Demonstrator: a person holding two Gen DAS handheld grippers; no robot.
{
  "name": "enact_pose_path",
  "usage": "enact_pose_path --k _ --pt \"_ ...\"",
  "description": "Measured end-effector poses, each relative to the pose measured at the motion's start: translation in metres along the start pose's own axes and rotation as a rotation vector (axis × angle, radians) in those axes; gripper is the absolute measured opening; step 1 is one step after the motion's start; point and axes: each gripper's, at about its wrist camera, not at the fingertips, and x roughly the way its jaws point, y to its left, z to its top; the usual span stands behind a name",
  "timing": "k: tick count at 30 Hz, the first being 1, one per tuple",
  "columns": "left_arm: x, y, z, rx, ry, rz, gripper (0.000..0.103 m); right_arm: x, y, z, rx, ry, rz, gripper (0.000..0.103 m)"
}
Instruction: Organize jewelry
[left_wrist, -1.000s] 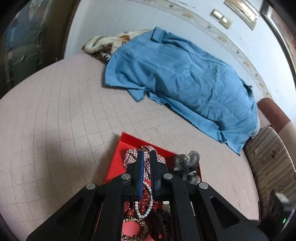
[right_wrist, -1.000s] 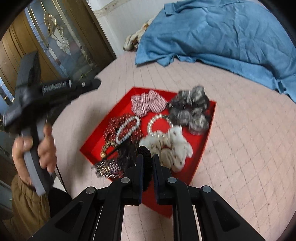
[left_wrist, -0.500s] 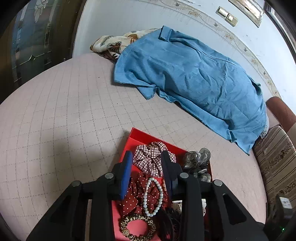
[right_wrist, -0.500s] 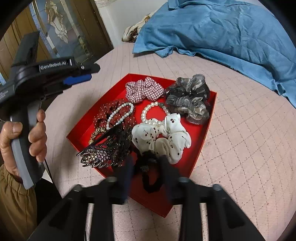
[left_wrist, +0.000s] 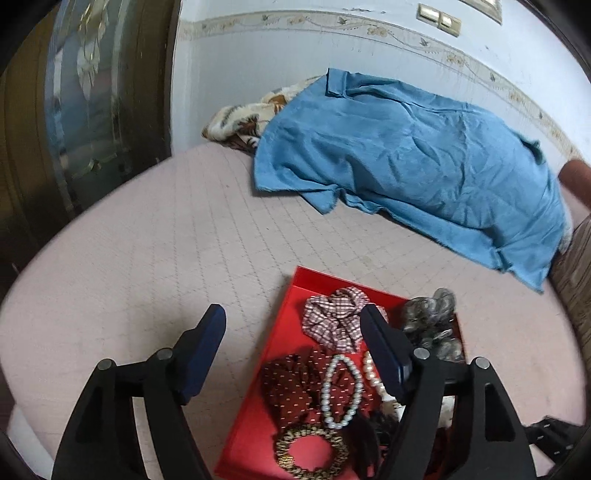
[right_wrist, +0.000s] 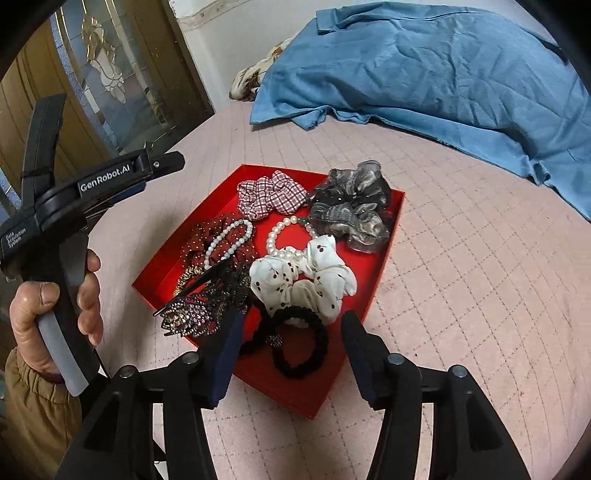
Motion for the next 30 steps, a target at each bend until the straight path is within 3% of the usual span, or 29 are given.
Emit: enact_pose_path --k 7,14,17,22,30 --pt "-0.019 -0.016 -0.006 0.104 -0.096 0.121 0.087 -0.009 0.001 -0.007 0.010 -0.012 -0.023 0.065" --pt "-0.061 -0.012 -0.010 0.046 -0.301 0.231 0.103 -0.018 0.004 -0.014 0.012 -0.030 -0.035 0.068" --pt "-0.083 -0.014 -0.013 0.033 -0.382 0.279 0.103 -0.024 0.003 -0.020 0.016 -0.046 -0.040 0.070" --pt "-0.109 -0.019 -0.024 0.020 -0.404 0.262 0.103 -0.042 -0.006 -0.034 0.027 -0.090 -0.070 0.073" --pt "-0.148 -0.031 -0.064 -0.016 -0.358 0.182 0.103 -0.076 -0.029 -0.060 0.045 -0.176 -0.171 0.079"
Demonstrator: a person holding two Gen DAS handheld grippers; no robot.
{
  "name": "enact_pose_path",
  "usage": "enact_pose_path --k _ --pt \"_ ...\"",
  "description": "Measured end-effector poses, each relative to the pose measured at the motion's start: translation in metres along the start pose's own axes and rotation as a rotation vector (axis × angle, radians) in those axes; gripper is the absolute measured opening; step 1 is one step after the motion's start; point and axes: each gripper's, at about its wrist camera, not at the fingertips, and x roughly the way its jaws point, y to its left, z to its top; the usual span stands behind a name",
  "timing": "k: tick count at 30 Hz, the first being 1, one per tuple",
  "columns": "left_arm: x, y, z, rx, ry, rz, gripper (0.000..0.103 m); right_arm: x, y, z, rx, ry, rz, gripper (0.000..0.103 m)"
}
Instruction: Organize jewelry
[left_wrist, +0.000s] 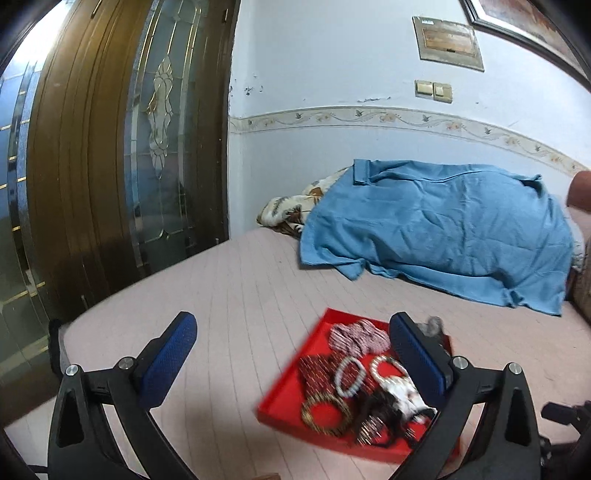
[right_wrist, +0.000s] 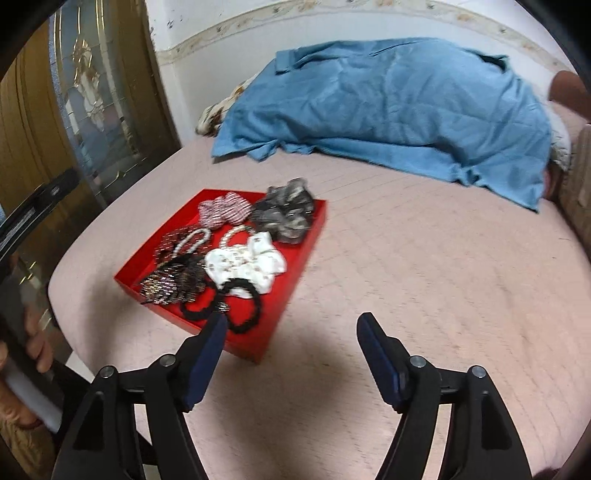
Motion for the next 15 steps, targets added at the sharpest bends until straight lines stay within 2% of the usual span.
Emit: enact_pose_path --k 4,11,15 --pt "-0.026 -0.013 -0.012 0.011 0.012 -0.014 0.103 -0.011 -0.013 -0.006 0.016 -0.023 -0.015 0.081" --pt "-0.045 -0.039 -0.030 0.030 0.168 -0.111 0.103 -0.027 -0.021 -0.017 0.015 -0.064 -0.033 0.082" --pt "-0.050 -0.049 -0.040 0.040 0.218 -0.124 0.103 -0.036 -0.019 -0.021 -0.011 -0.092 -0.041 0.085"
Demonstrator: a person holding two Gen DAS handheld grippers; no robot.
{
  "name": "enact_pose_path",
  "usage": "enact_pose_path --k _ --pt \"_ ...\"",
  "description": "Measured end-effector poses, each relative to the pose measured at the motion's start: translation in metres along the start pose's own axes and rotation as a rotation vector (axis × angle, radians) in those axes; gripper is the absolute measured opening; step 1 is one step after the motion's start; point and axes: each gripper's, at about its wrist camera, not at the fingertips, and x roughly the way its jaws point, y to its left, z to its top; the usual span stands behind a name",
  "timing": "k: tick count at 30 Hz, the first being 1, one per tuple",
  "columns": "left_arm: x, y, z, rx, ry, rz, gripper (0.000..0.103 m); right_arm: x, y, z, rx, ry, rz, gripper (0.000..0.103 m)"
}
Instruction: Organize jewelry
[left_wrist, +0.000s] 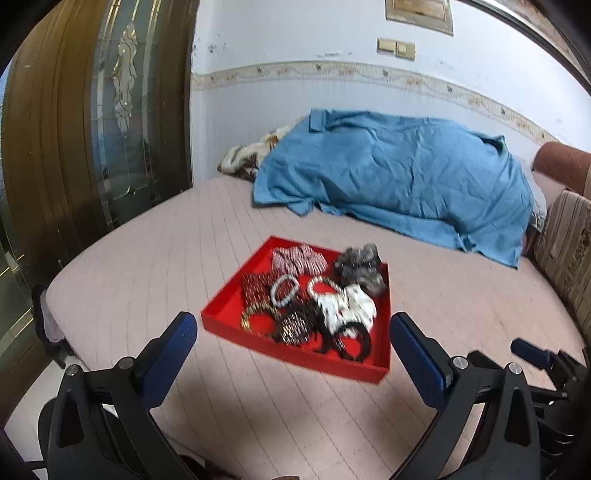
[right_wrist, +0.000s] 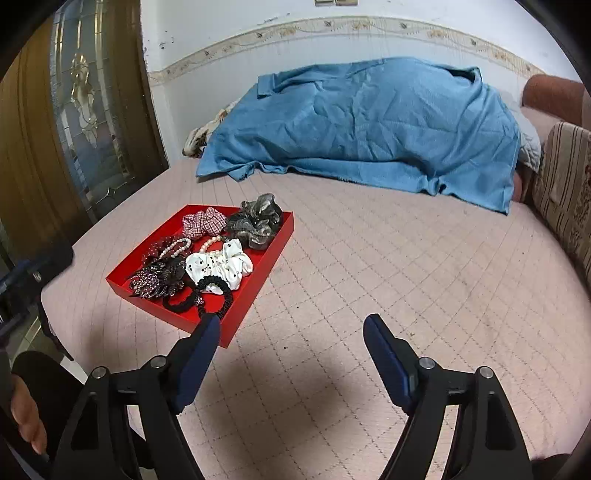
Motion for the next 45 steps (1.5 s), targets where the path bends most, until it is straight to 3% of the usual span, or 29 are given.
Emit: enact_pose_path --k 45 --pt "0.008 -0.009 -0.020 0.029 0.094 0.024 0.103 0.001 0.012 -0.009 -0.054 0.007 -0.025 0.088"
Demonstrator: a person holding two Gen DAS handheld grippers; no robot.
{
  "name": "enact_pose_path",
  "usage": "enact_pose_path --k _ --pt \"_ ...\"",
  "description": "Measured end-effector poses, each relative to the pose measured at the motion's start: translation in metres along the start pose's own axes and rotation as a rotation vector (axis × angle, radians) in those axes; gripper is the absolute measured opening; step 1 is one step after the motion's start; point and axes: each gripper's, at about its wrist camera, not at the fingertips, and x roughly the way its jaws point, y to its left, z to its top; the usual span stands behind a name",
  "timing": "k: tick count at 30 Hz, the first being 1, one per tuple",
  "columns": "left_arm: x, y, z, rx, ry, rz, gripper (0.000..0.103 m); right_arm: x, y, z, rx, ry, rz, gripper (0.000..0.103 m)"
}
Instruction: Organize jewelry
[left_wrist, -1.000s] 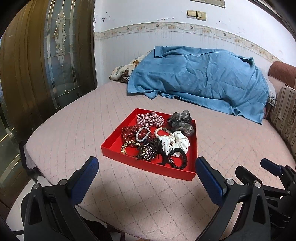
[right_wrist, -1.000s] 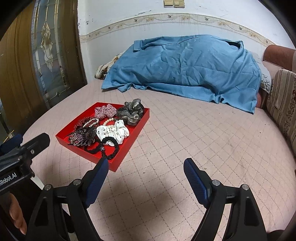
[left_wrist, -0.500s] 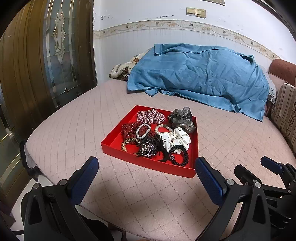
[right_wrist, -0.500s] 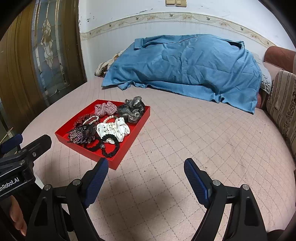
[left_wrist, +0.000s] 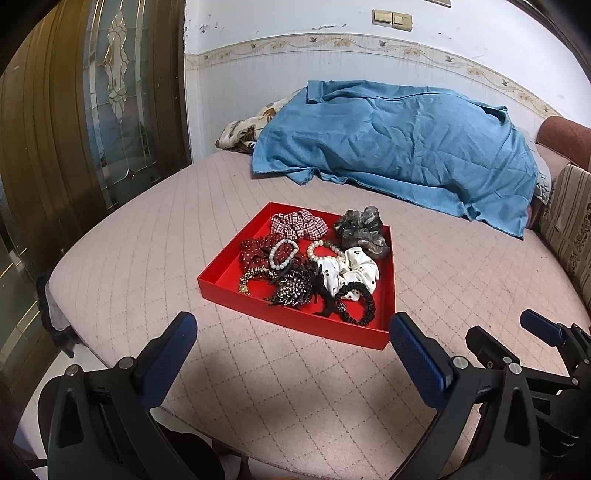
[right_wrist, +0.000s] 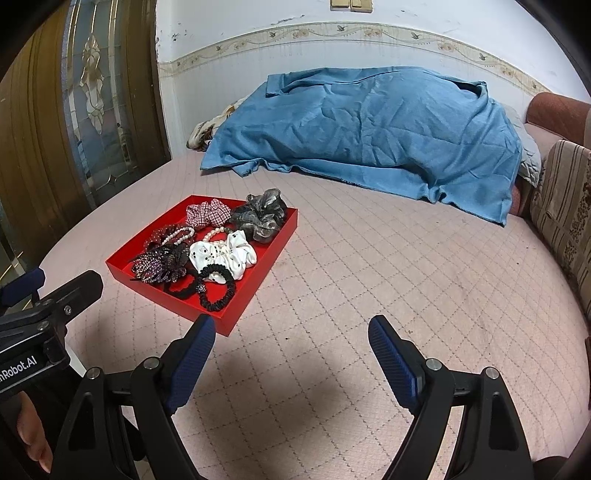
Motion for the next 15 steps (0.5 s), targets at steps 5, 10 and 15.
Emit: enact_pose_path --k 5,10,15 --pt "0.0001 0.0004 0.0001 0.001 0.001 -0.002 0.103 -0.0009 0.0032 -0.0001 -0.015 -0.009 -0.010 0.089" --pt "0.0005 0.0009 0.0001 0.001 0.001 -0.002 0.103 -0.0029 0.0055 0.0004 -0.024 -0.020 -0.018 0.090" --pt "0.0009 0.0008 -0.0002 0.000 0.003 -0.001 0.103 -0.0027 0.0064 0.0003 -0.027 -0.020 -0.020 0.091"
